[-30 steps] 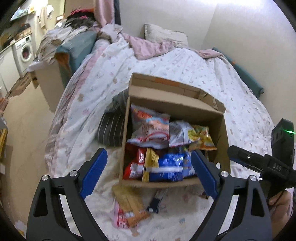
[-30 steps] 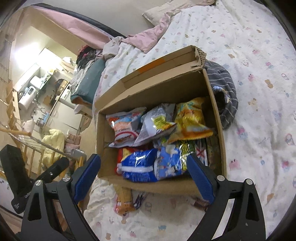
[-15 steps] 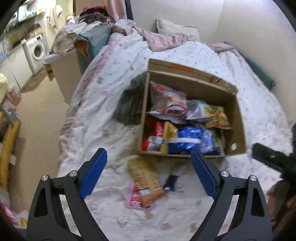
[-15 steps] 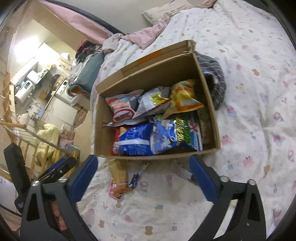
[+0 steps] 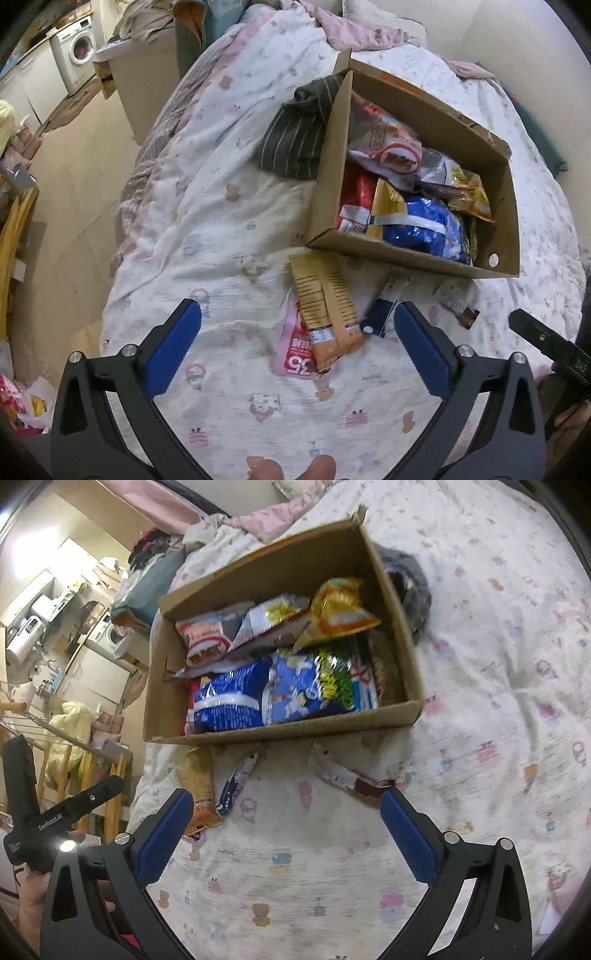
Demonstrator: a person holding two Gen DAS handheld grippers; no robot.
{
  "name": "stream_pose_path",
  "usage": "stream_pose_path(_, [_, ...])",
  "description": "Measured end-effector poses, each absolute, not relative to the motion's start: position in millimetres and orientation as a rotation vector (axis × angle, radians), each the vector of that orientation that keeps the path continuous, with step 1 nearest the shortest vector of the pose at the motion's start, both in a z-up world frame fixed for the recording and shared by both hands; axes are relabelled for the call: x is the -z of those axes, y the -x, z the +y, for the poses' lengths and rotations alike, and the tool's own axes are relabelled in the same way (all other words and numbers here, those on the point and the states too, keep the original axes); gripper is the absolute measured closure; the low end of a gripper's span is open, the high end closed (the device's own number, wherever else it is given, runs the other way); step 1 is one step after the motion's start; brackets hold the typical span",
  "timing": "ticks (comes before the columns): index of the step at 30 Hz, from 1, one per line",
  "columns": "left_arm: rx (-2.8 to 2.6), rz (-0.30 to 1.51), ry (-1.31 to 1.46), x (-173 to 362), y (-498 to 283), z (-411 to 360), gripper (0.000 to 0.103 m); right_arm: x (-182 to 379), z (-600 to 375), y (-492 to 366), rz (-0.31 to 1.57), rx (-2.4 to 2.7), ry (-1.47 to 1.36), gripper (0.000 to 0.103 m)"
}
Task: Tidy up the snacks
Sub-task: 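Withdraw both open tools from the box toward the remaining snacks, then lower the right tool to the pile and grasp the thin blue snack stick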
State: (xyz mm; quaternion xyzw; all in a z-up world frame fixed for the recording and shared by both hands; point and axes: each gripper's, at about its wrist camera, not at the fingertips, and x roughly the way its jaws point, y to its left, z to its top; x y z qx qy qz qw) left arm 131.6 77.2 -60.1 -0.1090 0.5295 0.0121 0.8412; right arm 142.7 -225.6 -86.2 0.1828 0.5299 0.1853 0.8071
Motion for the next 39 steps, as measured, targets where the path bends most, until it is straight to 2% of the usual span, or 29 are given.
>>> stream_pose_path(5, [-0.052,1.155,0.236,68,-131,88,0.0,116,-197,-157,1.283,-0.459,-0.468,0.0])
stream_pose_path(7, [-0.066,1.17,0.243,70,-131,92,0.0,125,-183,-162,1.325,-0.472,-0.47,0.003])
stream_pose_path(8, [-0.068,1.174,0.241,70,-131,94,0.0,130,-173,-166,1.345,-0.478,-0.463,0.008])
stream_pose_path(10, [-0.074,1.165,0.24,69,-131,97,0.0,138,-156,-173,1.372,-0.486,-0.456,0.023])
stream_pose_path(13, [-0.089,1.165,0.242,72,-130,103,0.001,151,-136,-183,1.411,-0.488,-0.456,0.036])
stream_pose_path(18, [-0.111,1.179,0.223,81,-128,108,0.001,164,-114,-194,1.423,-0.474,-0.402,0.043])
stream_pose_path(24, [-0.114,1.19,0.22,85,-129,110,0.002,166,-115,-195,1.423,-0.448,-0.344,0.068])
stream_pose_path(25, [-0.113,1.187,0.217,85,-129,110,0.006,164,-115,-196,1.423,-0.446,-0.339,0.078])
stream_pose_path(27, [-0.109,1.193,0.206,86,-131,107,0.012,162,-118,-193,1.418,-0.455,-0.331,0.08])
stream_pose_path(34, [-0.102,1.234,0.24,93,-139,94,0.014,149,-145,-175,1.394,-0.499,-0.348,0.083])
stream_pose_path(37, [-0.083,1.259,0.251,97,-146,81,0.025,141,-158,-168,1.374,-0.502,-0.367,0.083])
stream_pose_path(39, [-0.069,1.289,0.273,103,-153,72,0.026,136,-165,-163,1.361,-0.509,-0.385,0.083])
